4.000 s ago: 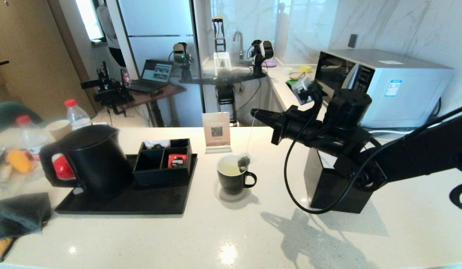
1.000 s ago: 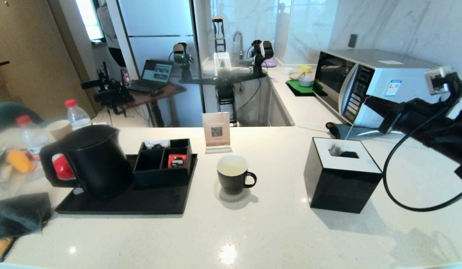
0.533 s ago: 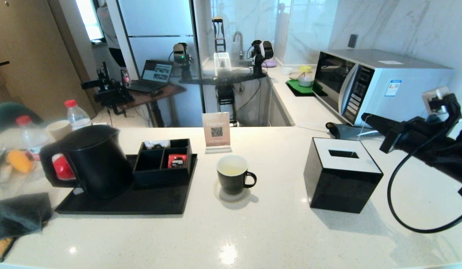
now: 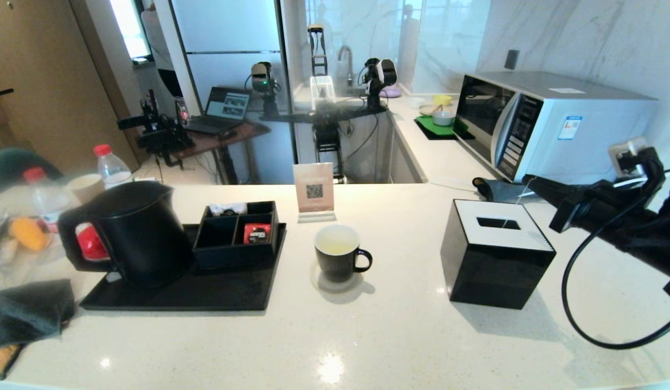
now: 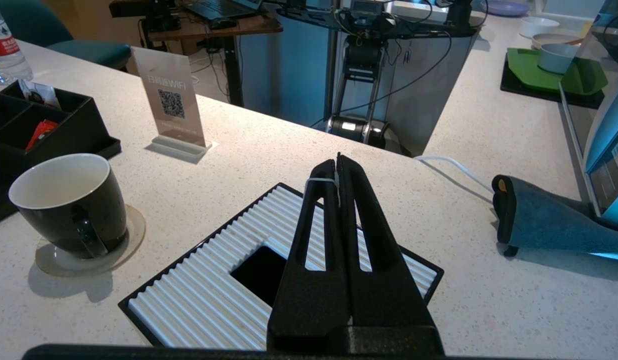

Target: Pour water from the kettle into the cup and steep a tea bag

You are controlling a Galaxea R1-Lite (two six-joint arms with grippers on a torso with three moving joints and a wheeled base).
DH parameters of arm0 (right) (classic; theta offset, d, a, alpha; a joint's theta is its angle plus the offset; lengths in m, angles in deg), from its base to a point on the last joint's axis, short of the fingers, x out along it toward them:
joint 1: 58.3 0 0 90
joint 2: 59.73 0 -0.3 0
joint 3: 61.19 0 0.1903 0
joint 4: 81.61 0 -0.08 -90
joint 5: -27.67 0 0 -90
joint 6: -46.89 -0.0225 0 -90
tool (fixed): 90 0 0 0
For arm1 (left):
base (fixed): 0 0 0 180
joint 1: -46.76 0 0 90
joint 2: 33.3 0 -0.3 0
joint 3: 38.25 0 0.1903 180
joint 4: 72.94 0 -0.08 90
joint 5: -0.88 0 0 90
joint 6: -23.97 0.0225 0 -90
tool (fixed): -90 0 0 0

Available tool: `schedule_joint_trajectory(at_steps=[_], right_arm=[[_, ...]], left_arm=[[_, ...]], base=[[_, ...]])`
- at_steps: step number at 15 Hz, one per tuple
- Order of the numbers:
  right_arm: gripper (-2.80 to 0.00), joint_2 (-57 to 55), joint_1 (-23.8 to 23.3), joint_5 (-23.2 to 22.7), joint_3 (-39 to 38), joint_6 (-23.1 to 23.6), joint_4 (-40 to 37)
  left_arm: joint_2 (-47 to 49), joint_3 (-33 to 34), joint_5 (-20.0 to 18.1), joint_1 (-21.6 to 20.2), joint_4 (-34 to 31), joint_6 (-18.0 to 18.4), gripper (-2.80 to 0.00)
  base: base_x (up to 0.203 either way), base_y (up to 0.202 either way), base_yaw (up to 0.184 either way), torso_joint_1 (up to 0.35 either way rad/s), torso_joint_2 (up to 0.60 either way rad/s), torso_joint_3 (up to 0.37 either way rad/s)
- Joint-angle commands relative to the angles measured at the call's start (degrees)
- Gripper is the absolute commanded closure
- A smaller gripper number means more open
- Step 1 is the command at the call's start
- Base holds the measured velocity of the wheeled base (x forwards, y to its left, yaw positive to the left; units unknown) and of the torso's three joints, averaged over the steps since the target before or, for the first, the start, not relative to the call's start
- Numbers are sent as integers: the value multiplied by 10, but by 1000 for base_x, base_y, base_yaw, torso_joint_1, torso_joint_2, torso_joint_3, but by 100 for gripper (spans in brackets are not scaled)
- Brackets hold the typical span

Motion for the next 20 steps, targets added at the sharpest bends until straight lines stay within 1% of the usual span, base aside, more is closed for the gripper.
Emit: schedule_joint_trajectory(at_steps=[1, 6, 8, 9, 12, 16, 20], right_arm=[[0, -3, -5, -2, -3, 0, 2], [0, -3, -5, -1, -22, 2, 3], [0, -4, -7, -1, -24, 23, -3], [-280, -8, -8, -2, -26, 29, 0], [-280, -14, -8, -4, -29, 29, 18], [-280, -7, -10, -3, -42, 30, 18], [-280, 11, -40, -2, -69, 31, 18]], left_arm=[[0, 0, 0, 0, 0, 0, 0], [0, 0, 0, 0, 0, 0, 0], [0, 0, 0, 0, 0, 0, 0], [0, 0, 0, 0, 0, 0, 0], [0, 0, 0, 0, 0, 0, 0], [0, 0, 0, 0, 0, 0, 0], [0, 0, 0, -1, 0, 0, 0]], base=[[0, 0, 0, 0, 0, 0], [0, 0, 0, 0, 0, 0], [0, 0, 0, 0, 0, 0], [0, 0, 0, 0, 0, 0], [0, 0, 0, 0, 0, 0], [0, 0, 0, 0, 0, 0], [0, 0, 0, 0, 0, 0]])
